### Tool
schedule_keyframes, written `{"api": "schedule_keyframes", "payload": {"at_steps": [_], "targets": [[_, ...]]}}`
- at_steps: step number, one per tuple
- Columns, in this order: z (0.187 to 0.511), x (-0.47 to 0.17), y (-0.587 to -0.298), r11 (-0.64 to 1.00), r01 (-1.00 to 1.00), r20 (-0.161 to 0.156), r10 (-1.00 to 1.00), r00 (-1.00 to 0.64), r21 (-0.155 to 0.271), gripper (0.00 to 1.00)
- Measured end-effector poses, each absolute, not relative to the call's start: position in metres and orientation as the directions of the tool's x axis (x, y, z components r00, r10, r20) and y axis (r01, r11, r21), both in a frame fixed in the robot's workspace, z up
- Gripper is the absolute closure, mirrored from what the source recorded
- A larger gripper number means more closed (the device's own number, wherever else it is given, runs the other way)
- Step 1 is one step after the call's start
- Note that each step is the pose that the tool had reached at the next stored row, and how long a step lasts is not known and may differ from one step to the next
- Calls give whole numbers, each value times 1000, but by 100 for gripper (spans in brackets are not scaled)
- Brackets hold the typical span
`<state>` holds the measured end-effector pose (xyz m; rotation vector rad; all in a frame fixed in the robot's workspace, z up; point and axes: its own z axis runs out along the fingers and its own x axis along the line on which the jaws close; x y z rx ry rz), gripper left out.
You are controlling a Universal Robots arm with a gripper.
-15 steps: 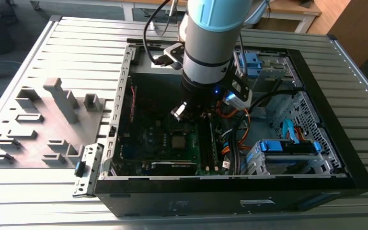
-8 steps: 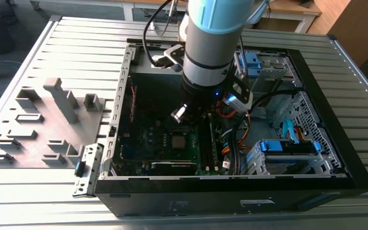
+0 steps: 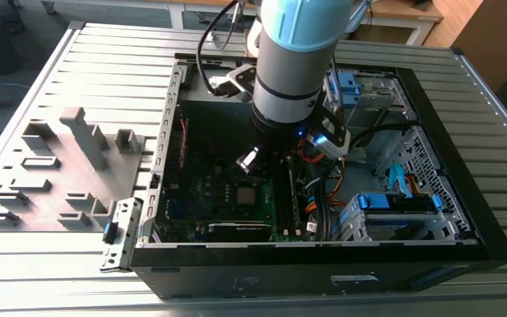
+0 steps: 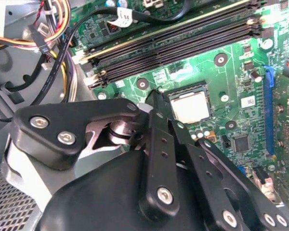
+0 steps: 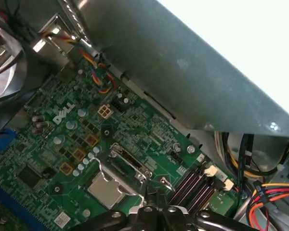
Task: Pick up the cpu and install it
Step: 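Close the cpu cover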
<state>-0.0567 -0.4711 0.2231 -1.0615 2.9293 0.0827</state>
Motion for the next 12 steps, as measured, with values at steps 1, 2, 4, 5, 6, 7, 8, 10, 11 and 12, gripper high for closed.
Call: {"api": "schedule_keyframes", "payload": {"at_steps": [1, 2, 4, 5, 6, 7, 8, 10, 11, 12], "targets": [[223, -56, -472, 766, -641, -41, -640, -767, 41, 89], [223, -56, -472, 766, -641, -41, -640, -767, 41, 89], [223, -55, -474, 765, -642, -41, -641, -767, 41, 89], [223, -55, -474, 765, -643, -41, -641, -766, 41, 89], [223, -54, -475, 765, -643, -41, -642, -766, 41, 89], [223, -53, -475, 764, -644, -41, -642, -765, 41, 89], [223, -53, -476, 764, -644, -41, -643, -765, 41, 89], [223, -51, -476, 763, -645, -41, -644, -764, 41, 89], [223, -50, -477, 763, -645, -41, -644, -764, 41, 89], [223, -49, -477, 762, -646, -41, -644, -764, 41, 89]]}}
